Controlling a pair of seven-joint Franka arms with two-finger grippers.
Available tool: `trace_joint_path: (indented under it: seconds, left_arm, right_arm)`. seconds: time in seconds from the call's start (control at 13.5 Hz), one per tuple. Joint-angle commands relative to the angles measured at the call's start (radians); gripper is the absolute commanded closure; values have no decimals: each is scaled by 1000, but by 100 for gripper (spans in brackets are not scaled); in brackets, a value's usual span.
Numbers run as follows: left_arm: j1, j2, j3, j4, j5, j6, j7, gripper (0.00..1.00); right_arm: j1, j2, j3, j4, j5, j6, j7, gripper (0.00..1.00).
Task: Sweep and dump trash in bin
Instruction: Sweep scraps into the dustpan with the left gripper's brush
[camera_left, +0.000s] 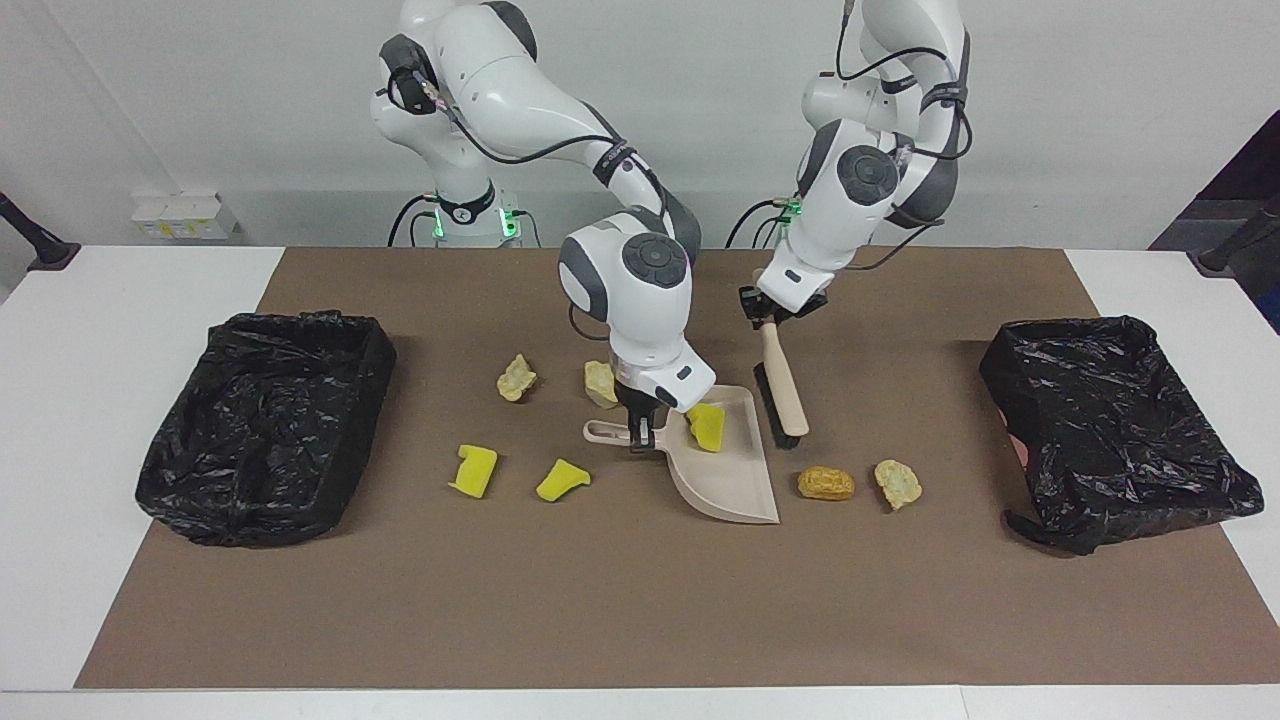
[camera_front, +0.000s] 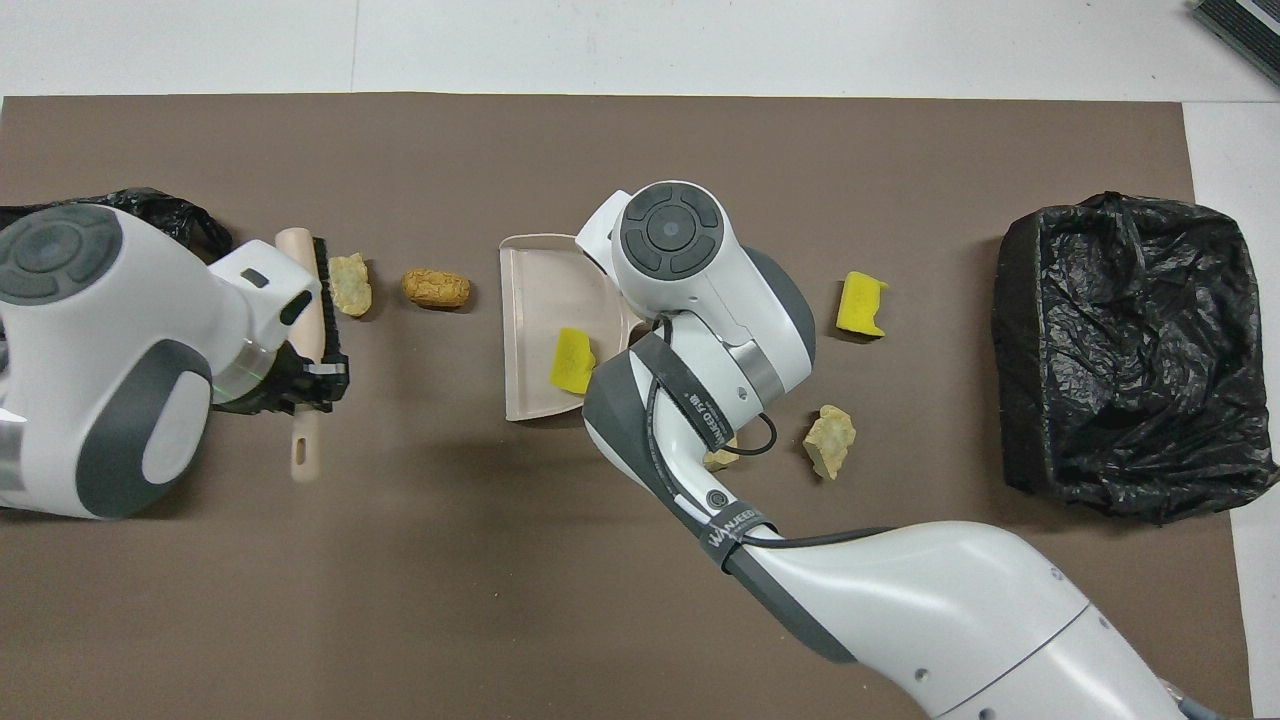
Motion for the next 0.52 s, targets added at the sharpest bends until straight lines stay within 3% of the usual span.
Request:
trace_joint_path:
  seconds: [0.0,0.22,0.44]
  left_arm:
    - [89,122,-12,90,57,15,117,100]
    - [85,182,-20,48,51,190,153,100]
    - [-5,167,-23,-7,41,185,151,100]
  right_arm:
    - [-4,-33,6,-52,10,16,20,100]
    - [-4,-36,6,-58,9,19,32,100]
    - [-4,-38,6,-61,9,19,40,100]
